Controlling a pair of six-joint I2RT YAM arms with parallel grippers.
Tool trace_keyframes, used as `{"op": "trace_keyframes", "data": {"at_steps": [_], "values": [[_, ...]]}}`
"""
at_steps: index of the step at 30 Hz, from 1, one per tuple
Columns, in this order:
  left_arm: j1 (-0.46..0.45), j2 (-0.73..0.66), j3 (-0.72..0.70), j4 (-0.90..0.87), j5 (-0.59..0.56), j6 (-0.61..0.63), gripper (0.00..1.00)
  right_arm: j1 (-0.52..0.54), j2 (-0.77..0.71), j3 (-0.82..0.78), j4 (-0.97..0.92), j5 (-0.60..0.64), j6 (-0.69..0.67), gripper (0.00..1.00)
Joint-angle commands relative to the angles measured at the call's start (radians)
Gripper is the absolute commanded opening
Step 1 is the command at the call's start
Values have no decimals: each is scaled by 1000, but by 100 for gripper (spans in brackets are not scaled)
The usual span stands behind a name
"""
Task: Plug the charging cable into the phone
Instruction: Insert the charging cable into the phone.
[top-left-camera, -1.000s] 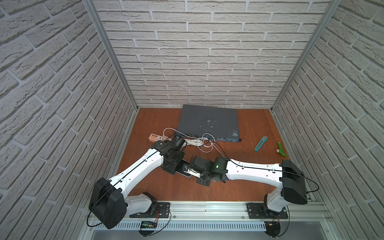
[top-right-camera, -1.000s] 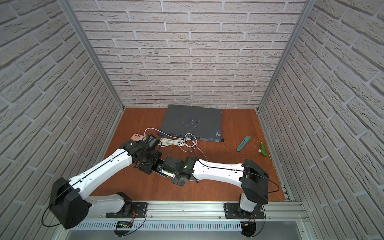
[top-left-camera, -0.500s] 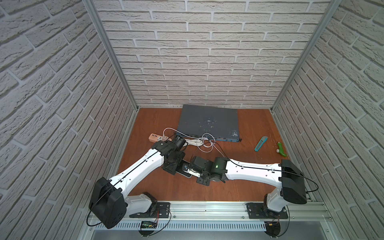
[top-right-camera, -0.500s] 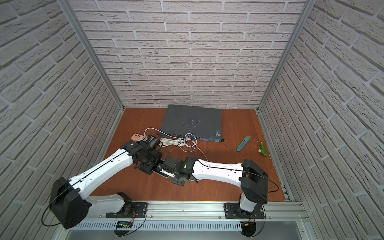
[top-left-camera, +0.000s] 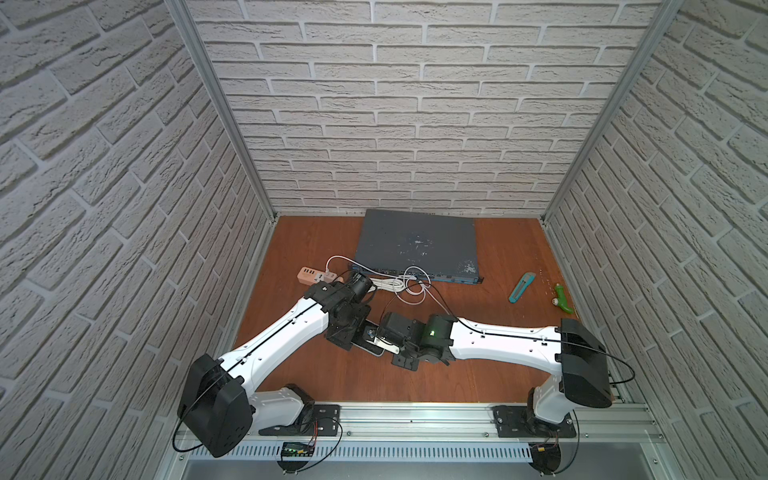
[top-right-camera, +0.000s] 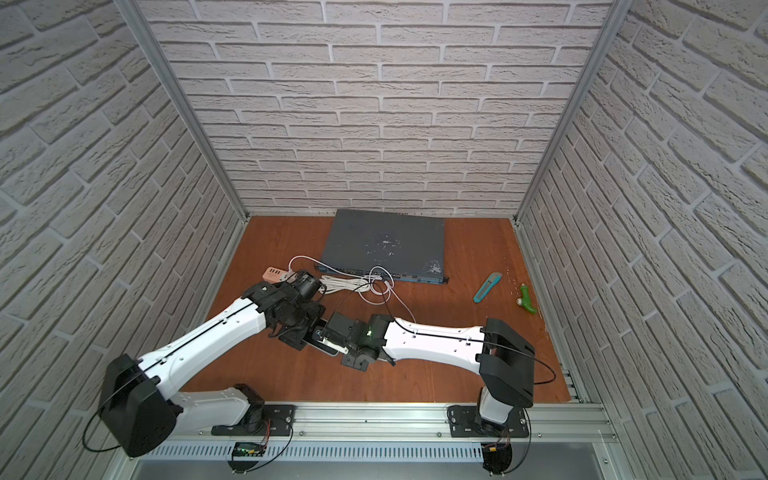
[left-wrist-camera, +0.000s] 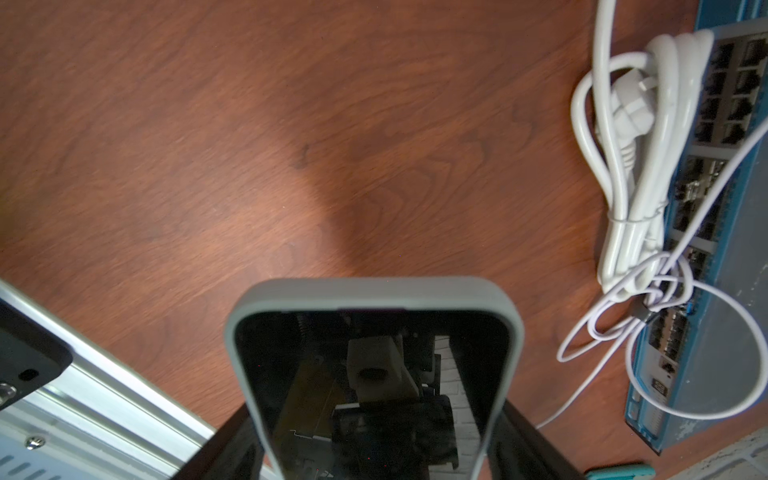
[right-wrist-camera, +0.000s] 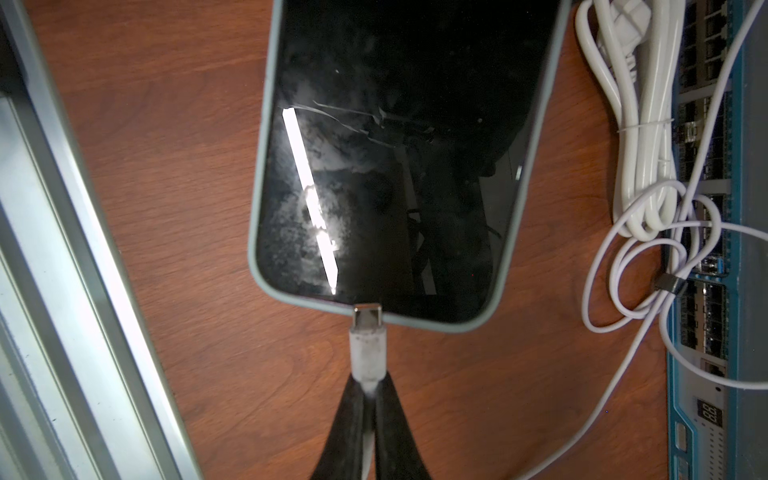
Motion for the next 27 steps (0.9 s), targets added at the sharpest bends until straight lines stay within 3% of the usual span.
{"op": "trace_keyframes", "data": {"at_steps": [1,27], "values": [[-2,-17,17,-32,-29,-18,0,6,-41,-13,-2,14,26,3],[-6,-38,14,-25,-23,-25,0,6,-24,-23,4,-28,34,3]]}}
